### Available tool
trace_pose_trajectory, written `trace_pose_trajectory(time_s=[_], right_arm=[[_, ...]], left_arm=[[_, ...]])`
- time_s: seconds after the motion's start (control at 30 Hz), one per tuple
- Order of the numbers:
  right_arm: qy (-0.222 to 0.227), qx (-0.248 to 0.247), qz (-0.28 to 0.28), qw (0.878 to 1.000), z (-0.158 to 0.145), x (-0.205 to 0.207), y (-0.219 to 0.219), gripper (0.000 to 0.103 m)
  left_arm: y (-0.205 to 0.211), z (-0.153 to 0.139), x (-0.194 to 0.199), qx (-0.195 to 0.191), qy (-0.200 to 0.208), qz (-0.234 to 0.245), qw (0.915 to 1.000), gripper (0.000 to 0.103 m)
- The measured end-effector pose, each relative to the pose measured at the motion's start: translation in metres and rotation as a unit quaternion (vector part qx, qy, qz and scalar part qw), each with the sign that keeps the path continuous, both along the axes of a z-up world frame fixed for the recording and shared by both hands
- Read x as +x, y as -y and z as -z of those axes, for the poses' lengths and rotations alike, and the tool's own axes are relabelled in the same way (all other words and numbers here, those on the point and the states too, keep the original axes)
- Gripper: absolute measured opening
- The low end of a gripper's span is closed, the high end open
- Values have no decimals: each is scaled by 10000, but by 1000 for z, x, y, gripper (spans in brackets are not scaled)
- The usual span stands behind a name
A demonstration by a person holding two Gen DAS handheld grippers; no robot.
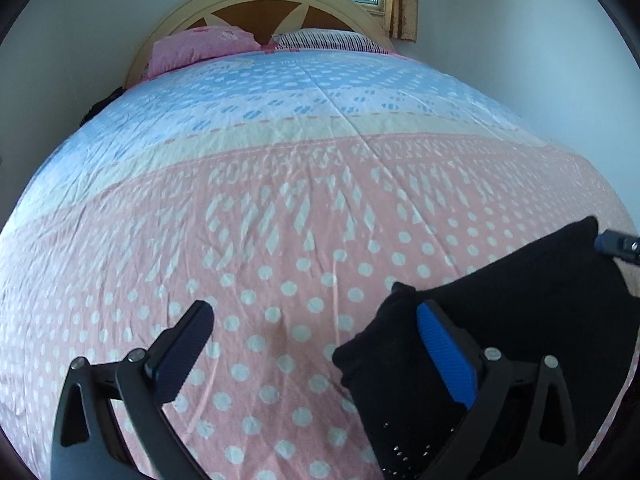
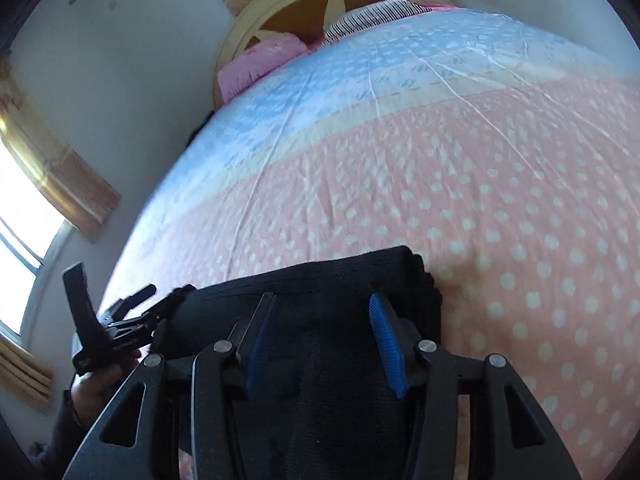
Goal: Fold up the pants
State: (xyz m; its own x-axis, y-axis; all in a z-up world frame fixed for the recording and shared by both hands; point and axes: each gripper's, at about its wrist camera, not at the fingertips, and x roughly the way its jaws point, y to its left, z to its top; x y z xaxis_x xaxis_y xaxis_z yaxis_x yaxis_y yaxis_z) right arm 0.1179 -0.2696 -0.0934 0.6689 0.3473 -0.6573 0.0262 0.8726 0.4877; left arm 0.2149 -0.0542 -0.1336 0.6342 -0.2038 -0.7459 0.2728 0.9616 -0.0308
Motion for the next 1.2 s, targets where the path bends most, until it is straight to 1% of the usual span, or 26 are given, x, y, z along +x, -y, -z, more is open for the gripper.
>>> trace_pose_trajectory(time_s=[0.1,0.17,0.23,0.3,0.33,0.37,0.4,0.43,0.47,0.5,0.53,0.57,0.63,0.73,0.8,0.87,0.9,0.93,1.0,1.07,1.1,1.13,1.2], right_arm=[[315,-193,44,9993,-21,-23,-3,49],[638,-267,-234,9973,-33,-44,-12,49],[757,-439,-615,9943,-37,-59,-28,49],[674,-684,-981,9905,-31,-73,-44,49],[432,-1101,-1032,9876,-21,-75,-54,47],[154,-1510,-903,9843,-8,-77,-57,42],[-26,-1753,-775,9815,4,-79,-54,26],[68,-1698,-705,9829,7,-83,-47,17],[87,-1508,-659,9863,8,-83,-39,17],[58,-1189,-548,9914,7,-82,-30,15],[48,-1026,-451,9937,6,-82,-24,14],[67,-1017,-399,9940,5,-82,-22,14],[117,-1131,-383,9928,3,-83,-24,14],[109,-1319,-438,9902,4,-81,-29,14],[118,-1238,-446,9912,8,-79,-24,14],[98,-985,-397,9943,7,-79,-19,14],[112,-975,-403,9944,4,-80,-20,14],[148,-1015,-427,9938,0,-83,-22,17],[260,-1117,-432,9925,-5,-88,-26,18],[367,-1134,-395,9921,-9,-92,-28,30],[424,-1105,-346,9924,-12,-93,-26,40],[508,-1051,-256,9928,-16,-95,-24,44],[658,-991,-116,9928,-24,-97,-17,44]], left_arm=[[-4,-11,-7,-100,85,-15,9999,103],[-5,-19,-18,-161,131,27,9998,103],[-6,-27,-32,-327,240,107,9991,103],[-4,-32,-46,-424,284,191,9985,103],[-1,-32,-51,-474,300,236,9981,103],[2,-32,-56,-509,307,285,9978,103],[5,-31,-61,-517,305,352,9976,103],[9,-29,-65,-481,311,421,9975,103],[14,-25,-70,-371,322,498,9975,103],[17,-21,-71,-257,321,539,9977,103],[21,-15,-72,-124,303,566,9979,103],[22,-10,-71,-60,266,583,9979,103],[21,-6,-72,-66,207,563,9982,103],[17,-10,-74,-135,254,515,9983,103],[18,-9,-75,-46,251,552,9982,103],[20,-1,-72,20,163,588,9981,103],[20,1,-71,-36,111,557,9984,103],[18,1,-71,-97,95,521,9986,103],[17,-1,-74,-96,108,515,9986,103],[17,-3,-77,-48,125,531,9985,103],[16,-4,-78,-50,130,533,9985,103],[16,-4,-78,-62,118,527,9985,103],[16,-4,-78,-95,87,517,9986,103]])
